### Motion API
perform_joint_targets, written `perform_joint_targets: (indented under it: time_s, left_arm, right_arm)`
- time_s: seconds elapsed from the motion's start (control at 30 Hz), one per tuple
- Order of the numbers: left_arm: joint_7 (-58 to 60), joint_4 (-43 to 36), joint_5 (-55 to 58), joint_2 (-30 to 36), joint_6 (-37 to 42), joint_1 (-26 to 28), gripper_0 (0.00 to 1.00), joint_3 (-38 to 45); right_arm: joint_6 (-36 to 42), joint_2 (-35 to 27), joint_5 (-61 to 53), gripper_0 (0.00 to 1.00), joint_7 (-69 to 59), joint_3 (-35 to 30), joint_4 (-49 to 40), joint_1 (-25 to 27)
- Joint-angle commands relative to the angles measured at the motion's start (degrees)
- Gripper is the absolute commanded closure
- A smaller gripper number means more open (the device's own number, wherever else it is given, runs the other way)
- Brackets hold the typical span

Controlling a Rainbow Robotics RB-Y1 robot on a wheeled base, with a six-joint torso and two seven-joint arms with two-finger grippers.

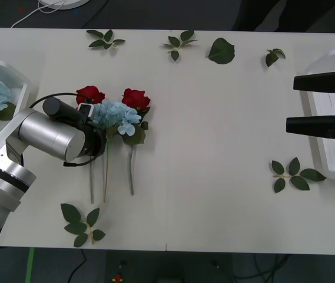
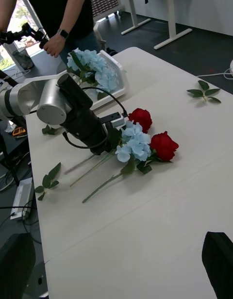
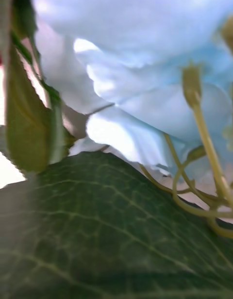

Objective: Place the red flowers into the right box and the blue flowers into the left box. If a person shows an open palm, hand one flower to the person first, then continue sorting.

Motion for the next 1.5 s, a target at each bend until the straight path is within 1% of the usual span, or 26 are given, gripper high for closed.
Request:
perform_joint_targets:
  time_s: [0.03,0.1,0.2,0.4,0.5,0.63,0.9,1.0,1.2,1.37,1.5]
  left_arm:
    - [-0.3,3.4,-1.5,-0.7,-0.1,1.3,1.0,1.7]
    - [-0.4,2.7,-1.9,-0.7,0.3,1.3,1.0,3.0]
    - [-0.4,0.6,-1.9,0.0,3.0,1.3,1.0,5.8]
    - [-0.6,-8.1,-1.9,2.2,13.8,1.0,1.0,14.6]
    - [-0.9,-11.6,-1.8,3.2,19.5,-0.1,1.0,19.1]
    - [-1.0,-15.1,-2.1,4.3,25.0,-1.4,1.0,24.1]
    - [-1.7,-20.8,0.2,5.8,32.6,-5.2,1.0,31.0]
    - [-2.3,-21.9,4.5,6.6,32.6,-7.0,1.0,31.6]
    - [-8.9,-23.3,16.3,7.0,27.2,-11.9,1.0,31.6]
    - [-17.0,-23.3,25.2,5.4,20.8,-16.1,1.0,31.6]
    - [-22.6,-23.3,30.3,3.6,17.7,-19.2,1.0,31.6]
  right_arm:
    - [-0.5,-2.2,-0.6,0.0,1.6,-0.8,-1.5,0.5]
    - [-0.5,-2.2,-0.6,0.0,1.6,-0.8,-1.5,0.5]
    - [-0.5,-2.2,-0.6,0.0,1.6,-0.8,-1.5,0.5]
    - [-0.5,-2.2,-0.6,0.0,1.6,-0.8,-1.5,0.5]
    - [-0.5,-2.2,-0.6,0.0,1.6,-0.8,-1.5,0.5]
    - [-0.5,-2.2,-0.6,0.0,1.6,-0.8,-1.5,0.5]
    - [-0.5,-2.2,-0.6,0.0,1.6,-0.8,-1.5,0.5]
    - [-0.5,-2.2,-0.6,0.0,1.6,-0.8,-1.5,0.5]
    - [-0.5,-2.2,-0.6,0.0,1.6,-0.8,-1.5,0.5]
    - [-0.5,-2.2,-0.6,0.0,1.6,-0.8,-1.5,0.5]
    - [-0.5,-2.2,-0.6,0.0,1.6,-0.8,-1.5,0.5]
